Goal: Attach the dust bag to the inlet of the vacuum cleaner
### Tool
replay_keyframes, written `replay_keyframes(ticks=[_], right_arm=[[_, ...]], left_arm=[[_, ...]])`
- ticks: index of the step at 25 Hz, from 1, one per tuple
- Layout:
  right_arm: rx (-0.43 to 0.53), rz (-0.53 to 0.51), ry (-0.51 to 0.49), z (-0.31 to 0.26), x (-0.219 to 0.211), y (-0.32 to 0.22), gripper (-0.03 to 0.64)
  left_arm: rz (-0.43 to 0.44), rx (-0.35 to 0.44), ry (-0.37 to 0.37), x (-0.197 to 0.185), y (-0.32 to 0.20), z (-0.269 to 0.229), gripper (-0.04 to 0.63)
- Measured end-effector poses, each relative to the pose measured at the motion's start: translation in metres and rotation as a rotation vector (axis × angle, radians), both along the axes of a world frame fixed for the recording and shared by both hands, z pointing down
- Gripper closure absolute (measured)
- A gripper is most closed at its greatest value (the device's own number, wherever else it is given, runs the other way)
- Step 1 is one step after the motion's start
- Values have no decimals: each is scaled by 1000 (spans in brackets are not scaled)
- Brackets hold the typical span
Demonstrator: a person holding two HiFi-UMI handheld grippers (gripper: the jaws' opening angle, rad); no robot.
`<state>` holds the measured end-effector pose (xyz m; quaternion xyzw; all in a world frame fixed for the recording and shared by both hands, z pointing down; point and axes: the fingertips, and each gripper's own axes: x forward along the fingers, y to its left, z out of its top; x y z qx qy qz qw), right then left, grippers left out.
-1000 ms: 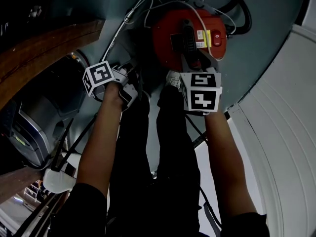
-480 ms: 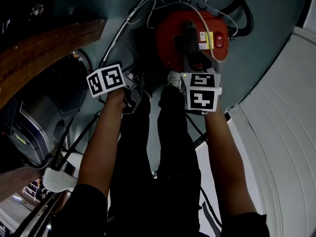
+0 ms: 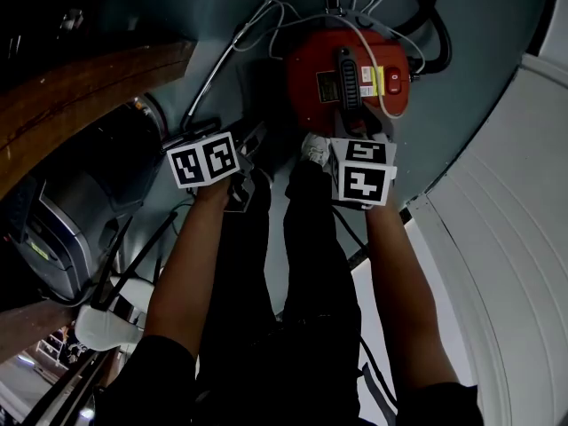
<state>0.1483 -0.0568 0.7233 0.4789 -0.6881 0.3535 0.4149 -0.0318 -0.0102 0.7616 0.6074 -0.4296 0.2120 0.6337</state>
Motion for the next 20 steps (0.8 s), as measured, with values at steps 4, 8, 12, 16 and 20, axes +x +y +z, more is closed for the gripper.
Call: replay_keyframes(ticks=[4,8,12,16,20], right_arm=[[72,62,-16,-18,4,2,466],[210,131,26,-43,11,5,610],[215,135,22,-59,-1,17,618],[216,125,3,-77,-18,20,618],[251,144,-55,-110,-35,13,618]], left_arm=[[-20,5,2,-11,-3,-2,390],[-15,58,-79,-29,-5,-11,391],[66,140,-229,-45,-4,-32,594],[191,220,-330,-45,-2,-55,597],[215,310,-348,-42,-12,-102,597]])
